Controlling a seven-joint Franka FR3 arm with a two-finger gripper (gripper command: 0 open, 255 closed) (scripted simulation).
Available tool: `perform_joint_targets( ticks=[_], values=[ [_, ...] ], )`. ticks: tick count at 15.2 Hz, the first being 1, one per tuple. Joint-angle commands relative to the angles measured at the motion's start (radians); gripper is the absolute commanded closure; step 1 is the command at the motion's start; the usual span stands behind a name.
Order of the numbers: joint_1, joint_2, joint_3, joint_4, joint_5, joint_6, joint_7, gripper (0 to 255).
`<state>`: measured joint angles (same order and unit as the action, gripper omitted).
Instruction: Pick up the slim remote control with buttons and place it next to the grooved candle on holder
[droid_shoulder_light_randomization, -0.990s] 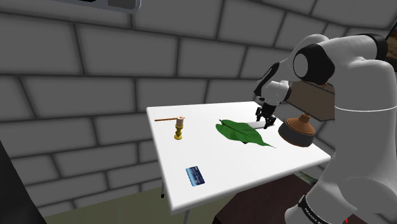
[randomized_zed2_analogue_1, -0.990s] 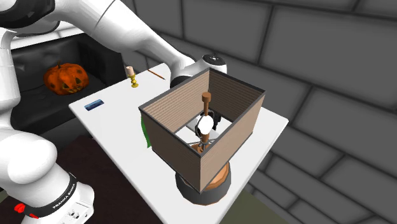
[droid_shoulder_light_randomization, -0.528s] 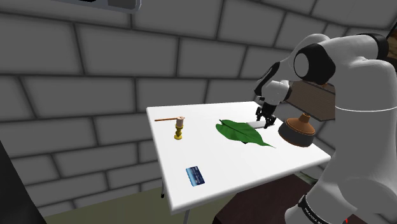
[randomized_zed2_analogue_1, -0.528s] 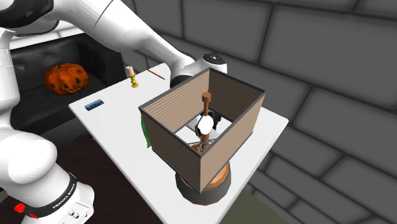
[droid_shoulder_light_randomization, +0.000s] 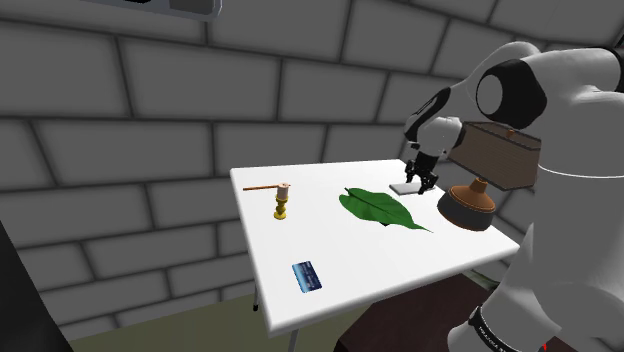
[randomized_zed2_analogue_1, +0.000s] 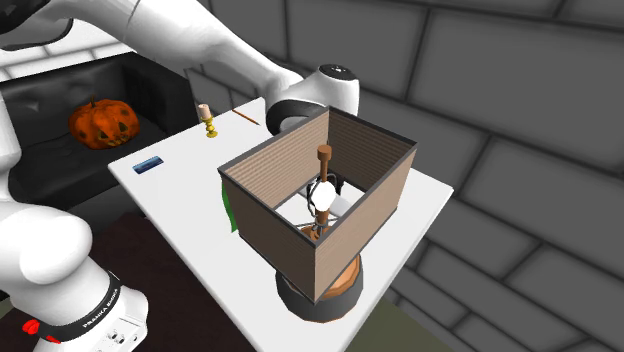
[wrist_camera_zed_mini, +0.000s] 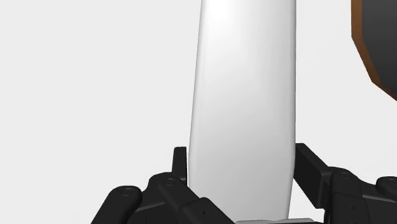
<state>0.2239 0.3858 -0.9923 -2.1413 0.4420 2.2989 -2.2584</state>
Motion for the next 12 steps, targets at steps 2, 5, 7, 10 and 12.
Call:
perform_joint_targets(
  ticks=[2,5,7,10,12],
  values=[
    [0.031,-0.036,-0.035,0.006,-0.043,-0.028,0.028,255],
    [0.058,-0.068,-0.066,0.015,-0.082,-0.056,0.054,255],
    [0.075,-0.090,-0.085,0.023,-0.108,-0.075,0.072,255],
    [0.101,-0.123,-0.112,0.036,-0.147,-0.105,0.098,255],
    [0.118,-0.145,-0.130,0.046,-0.173,-0.125,0.116,255]
  ],
)
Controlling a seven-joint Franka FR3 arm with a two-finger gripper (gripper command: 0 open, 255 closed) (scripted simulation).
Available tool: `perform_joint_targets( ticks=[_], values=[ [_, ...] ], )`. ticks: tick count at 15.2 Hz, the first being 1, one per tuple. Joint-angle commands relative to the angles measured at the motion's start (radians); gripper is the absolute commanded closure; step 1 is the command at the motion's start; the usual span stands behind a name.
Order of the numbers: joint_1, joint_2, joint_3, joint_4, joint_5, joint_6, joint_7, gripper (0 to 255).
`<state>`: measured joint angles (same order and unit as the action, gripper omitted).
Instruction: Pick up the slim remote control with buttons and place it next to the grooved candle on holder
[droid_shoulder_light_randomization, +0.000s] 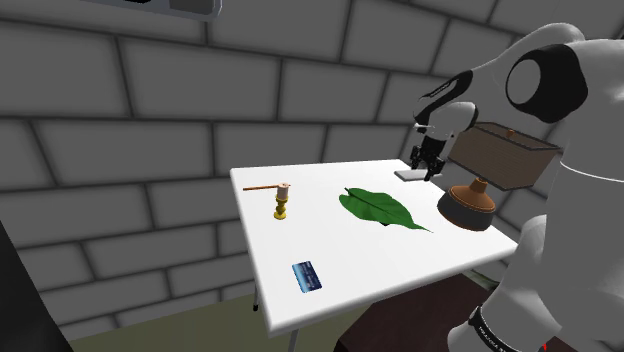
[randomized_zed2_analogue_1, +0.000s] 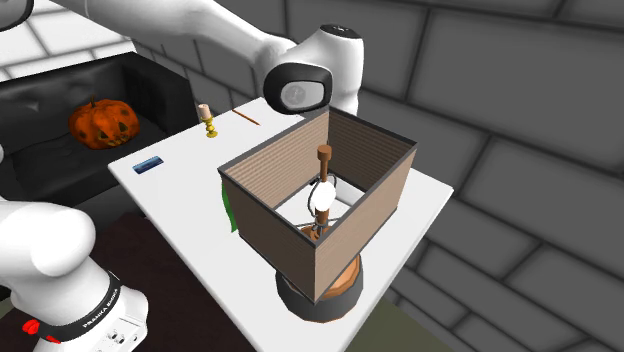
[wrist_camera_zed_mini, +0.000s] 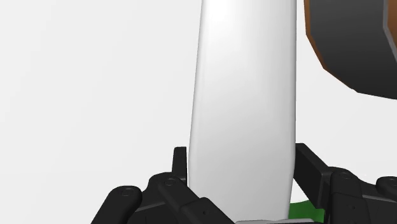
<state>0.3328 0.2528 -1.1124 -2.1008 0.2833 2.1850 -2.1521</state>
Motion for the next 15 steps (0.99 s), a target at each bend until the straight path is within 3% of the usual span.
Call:
perform_joint_targets(
  ticks=[1,15],
  values=[
    [0.017,-0.023,-0.018,0.011,-0.027,-0.021,0.018,255],
    [0.108,-0.174,-0.090,0.111,-0.198,-0.179,0.138,255]
  ],
)
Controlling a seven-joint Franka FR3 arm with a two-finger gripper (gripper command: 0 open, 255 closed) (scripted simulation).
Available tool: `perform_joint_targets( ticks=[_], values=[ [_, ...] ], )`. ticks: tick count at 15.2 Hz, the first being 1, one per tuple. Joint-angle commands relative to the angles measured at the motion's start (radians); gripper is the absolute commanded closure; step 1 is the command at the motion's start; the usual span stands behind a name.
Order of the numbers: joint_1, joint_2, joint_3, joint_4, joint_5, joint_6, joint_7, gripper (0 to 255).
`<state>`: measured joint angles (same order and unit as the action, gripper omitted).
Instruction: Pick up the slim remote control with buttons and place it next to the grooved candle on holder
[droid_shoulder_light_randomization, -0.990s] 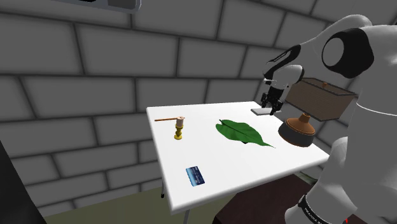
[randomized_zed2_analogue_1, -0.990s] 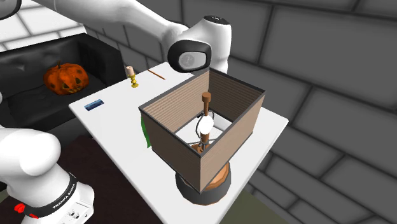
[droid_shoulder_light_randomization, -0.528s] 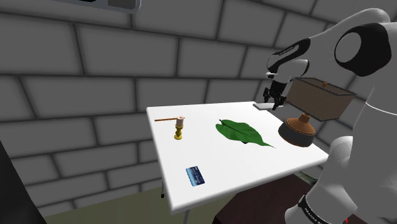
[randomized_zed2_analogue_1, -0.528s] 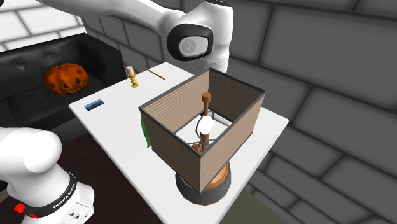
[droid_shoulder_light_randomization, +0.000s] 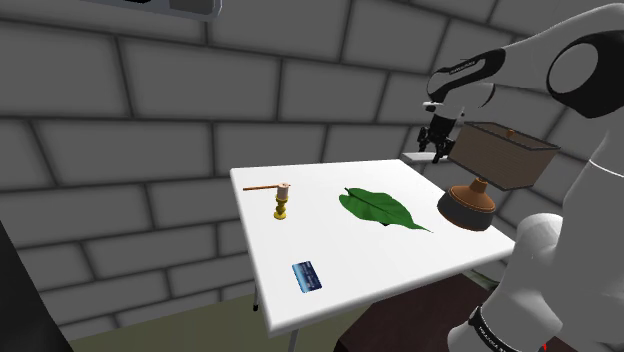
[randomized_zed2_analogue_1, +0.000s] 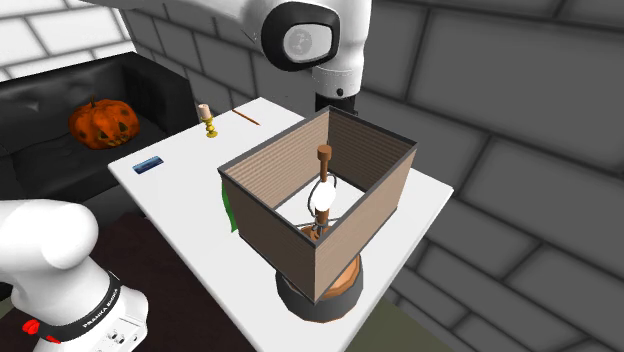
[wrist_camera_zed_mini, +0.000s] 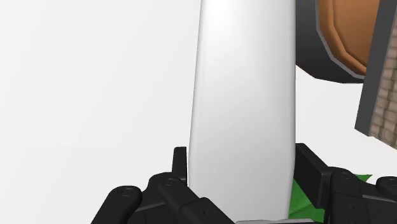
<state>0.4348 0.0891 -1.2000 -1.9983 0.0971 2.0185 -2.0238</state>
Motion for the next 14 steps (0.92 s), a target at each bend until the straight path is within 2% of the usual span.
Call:
perform_joint_targets(
  ticks=[1,4,7,14],
  values=[
    [0.008,-0.018,-0.003,0.016,-0.019,-0.022,0.015,255],
    [0.072,-0.082,0.024,-0.013,-0.084,-0.014,0.132,255],
    [0.116,-0.119,0.062,-0.031,-0.121,-0.011,0.230,255],
    [0.193,-0.119,0.153,-0.034,-0.118,-0.010,0.398,255]
  ],
)
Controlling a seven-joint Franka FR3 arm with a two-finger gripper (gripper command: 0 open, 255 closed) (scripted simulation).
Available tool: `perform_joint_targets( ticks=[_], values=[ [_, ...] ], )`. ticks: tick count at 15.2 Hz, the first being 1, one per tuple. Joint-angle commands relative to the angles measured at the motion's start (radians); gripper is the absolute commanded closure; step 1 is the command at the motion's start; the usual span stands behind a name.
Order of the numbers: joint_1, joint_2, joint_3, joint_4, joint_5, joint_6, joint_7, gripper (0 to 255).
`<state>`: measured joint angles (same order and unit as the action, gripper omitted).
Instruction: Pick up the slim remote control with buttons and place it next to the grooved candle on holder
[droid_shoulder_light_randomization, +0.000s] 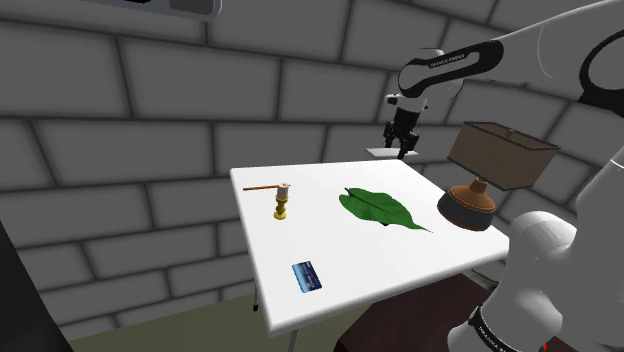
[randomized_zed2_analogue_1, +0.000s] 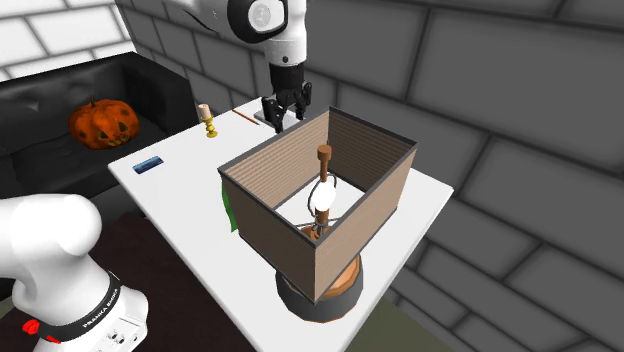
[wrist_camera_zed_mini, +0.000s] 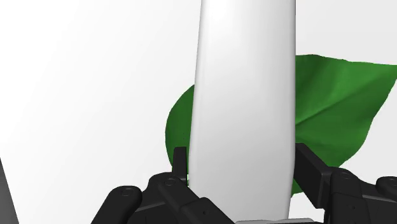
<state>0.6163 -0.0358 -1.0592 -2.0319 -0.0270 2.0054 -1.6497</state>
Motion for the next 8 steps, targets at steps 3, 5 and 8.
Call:
perform_joint_targets(
  ticks=[3,5,8],
  values=[
    [0.044,0.032,0.044,0.016,0.032,0.001,0.076,255],
    [0.064,0.057,0.064,0.033,0.055,-0.002,0.106,255],
    [0.091,0.102,0.093,0.066,0.096,-0.010,0.146,255]
  ],
)
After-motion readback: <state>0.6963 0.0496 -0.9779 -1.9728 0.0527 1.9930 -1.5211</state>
